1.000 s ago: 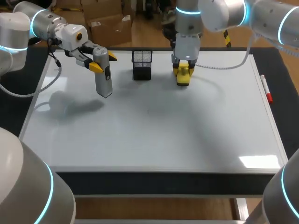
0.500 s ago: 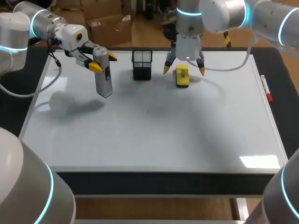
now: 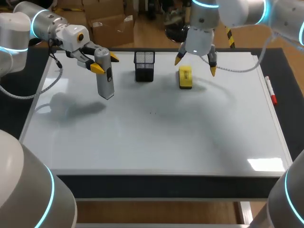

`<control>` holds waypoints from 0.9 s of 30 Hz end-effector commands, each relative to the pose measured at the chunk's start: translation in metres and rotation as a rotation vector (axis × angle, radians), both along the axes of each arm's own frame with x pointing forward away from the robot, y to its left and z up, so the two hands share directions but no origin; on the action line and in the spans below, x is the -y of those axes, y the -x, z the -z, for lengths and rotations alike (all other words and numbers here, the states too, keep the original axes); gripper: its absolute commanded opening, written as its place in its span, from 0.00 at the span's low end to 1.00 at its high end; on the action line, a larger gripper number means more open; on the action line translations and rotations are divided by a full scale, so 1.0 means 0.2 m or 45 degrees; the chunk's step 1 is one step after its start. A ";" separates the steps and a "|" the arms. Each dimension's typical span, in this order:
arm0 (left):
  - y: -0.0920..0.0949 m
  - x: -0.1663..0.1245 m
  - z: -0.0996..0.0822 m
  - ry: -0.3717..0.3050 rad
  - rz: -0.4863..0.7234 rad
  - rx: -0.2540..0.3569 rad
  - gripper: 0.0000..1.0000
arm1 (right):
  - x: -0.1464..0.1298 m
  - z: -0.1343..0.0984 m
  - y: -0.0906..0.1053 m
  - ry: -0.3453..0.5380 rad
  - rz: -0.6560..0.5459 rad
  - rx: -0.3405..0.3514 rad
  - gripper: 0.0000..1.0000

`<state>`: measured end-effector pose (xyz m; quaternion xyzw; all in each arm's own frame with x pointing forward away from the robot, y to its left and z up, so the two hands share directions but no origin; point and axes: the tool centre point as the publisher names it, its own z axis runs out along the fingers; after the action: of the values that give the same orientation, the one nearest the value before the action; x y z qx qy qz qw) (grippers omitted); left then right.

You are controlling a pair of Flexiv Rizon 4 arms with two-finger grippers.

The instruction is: Pick up the inspection probe, press it on each red-marked spot on the whiteboard one by one, put down the probe, pick up the eraser, and wipe off all the red marks.

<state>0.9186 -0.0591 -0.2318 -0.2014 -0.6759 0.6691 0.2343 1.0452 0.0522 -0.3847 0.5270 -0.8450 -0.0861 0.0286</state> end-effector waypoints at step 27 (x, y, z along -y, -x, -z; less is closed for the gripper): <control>0.00 0.00 -0.01 -0.004 0.003 0.001 0.00 | 0.23 -0.40 -0.04 -0.354 0.823 -0.180 1.00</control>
<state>0.9185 -0.0591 -0.2319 -0.2014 -0.6759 0.6691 0.2343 1.0571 0.0118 -0.3067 0.2133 -0.9499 -0.2284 0.0010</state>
